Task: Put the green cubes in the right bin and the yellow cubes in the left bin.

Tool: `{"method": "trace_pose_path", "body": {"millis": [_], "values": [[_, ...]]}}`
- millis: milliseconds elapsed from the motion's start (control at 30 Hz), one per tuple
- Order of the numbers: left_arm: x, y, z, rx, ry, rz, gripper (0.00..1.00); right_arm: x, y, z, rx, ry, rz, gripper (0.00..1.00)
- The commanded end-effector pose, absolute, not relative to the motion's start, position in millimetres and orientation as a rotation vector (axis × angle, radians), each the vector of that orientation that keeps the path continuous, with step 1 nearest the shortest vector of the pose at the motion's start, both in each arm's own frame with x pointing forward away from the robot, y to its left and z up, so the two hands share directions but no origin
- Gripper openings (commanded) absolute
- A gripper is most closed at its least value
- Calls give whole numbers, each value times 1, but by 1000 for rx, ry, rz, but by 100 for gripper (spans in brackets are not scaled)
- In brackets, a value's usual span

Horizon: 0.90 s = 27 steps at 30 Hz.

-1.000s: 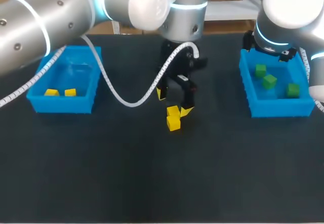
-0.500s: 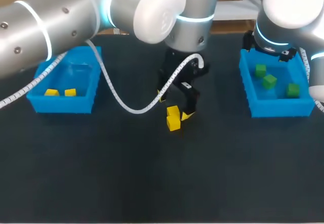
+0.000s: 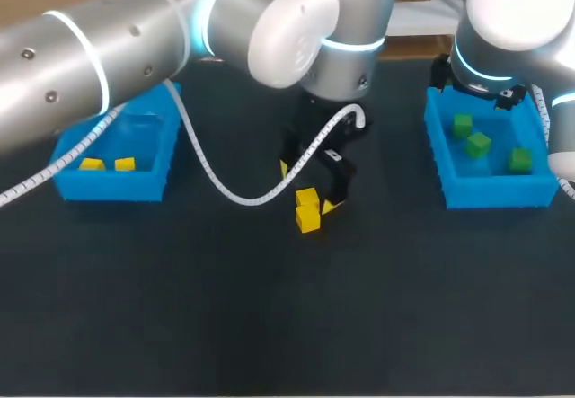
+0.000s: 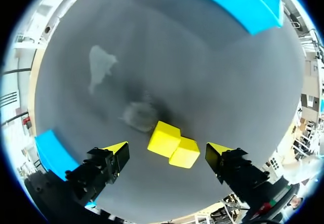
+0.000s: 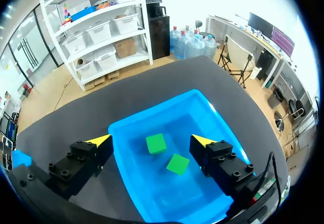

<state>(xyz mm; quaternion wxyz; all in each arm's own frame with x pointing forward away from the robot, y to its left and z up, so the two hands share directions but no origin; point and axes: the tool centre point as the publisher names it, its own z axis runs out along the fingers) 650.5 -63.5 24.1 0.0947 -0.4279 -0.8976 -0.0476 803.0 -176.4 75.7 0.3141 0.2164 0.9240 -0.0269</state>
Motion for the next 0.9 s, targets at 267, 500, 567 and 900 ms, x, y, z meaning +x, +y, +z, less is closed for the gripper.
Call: {"method": "trace_pose_path", "body": {"millis": [267,500,567,900], "values": [[657,-69,20,-1249,-2670,-160,100,802,-177,75,570,2431,-71,100],[658,-64,15,-1223,-2674,-205,100,802,-177,75,570,2431,-71,100],[658,-63,15,-1214,-2680,-223,100,802,-177,75,570,2431,-71,100],[661,-64,13,-1188,-2709,-244,100,802,-177,75,570,2431,-71,100]]}}
